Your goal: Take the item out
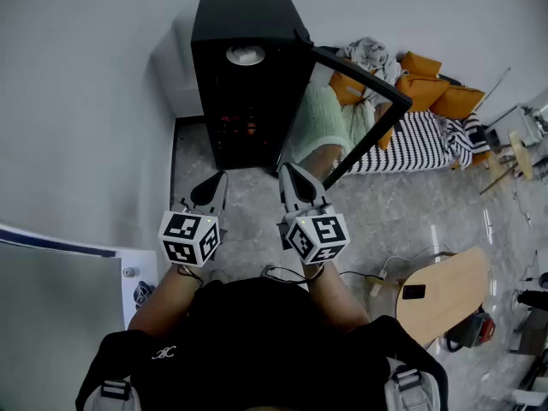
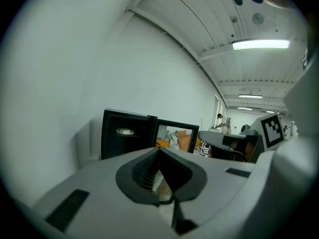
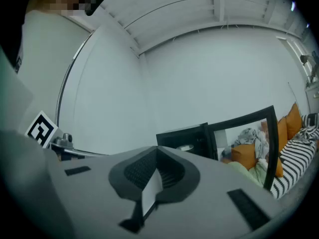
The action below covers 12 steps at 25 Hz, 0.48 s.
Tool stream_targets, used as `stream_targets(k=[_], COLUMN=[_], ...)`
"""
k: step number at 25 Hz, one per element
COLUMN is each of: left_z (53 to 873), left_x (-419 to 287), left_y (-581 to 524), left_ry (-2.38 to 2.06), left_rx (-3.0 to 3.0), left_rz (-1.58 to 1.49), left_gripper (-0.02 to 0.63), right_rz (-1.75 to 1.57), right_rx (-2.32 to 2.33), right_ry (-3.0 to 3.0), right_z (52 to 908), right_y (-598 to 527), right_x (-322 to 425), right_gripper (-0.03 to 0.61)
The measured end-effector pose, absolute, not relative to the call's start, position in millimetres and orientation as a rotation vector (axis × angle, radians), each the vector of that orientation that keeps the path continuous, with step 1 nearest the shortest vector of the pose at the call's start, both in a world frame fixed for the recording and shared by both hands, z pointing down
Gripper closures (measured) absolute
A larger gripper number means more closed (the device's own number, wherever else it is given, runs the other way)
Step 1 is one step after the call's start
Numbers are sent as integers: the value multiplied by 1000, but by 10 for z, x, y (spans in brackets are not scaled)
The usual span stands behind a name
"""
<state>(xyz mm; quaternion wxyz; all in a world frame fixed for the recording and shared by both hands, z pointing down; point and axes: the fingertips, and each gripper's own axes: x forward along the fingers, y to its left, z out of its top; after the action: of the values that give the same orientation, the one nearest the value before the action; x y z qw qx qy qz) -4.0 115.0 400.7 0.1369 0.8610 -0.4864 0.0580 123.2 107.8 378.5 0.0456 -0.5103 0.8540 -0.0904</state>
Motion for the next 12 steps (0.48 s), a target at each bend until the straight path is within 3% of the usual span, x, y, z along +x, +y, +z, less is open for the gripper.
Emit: stream_targets(k=[12], left_z=[4054], left_x=[137], left_y=[1226], left_ry=[-1424], left_rx=[2470], left_rz=[184], left_gripper=[606], right_rz=[-288], right_rx=[-1563], right_ry=[2601], right_z=[3839], right_y=[1127], right_x=[1396], right_gripper=[571])
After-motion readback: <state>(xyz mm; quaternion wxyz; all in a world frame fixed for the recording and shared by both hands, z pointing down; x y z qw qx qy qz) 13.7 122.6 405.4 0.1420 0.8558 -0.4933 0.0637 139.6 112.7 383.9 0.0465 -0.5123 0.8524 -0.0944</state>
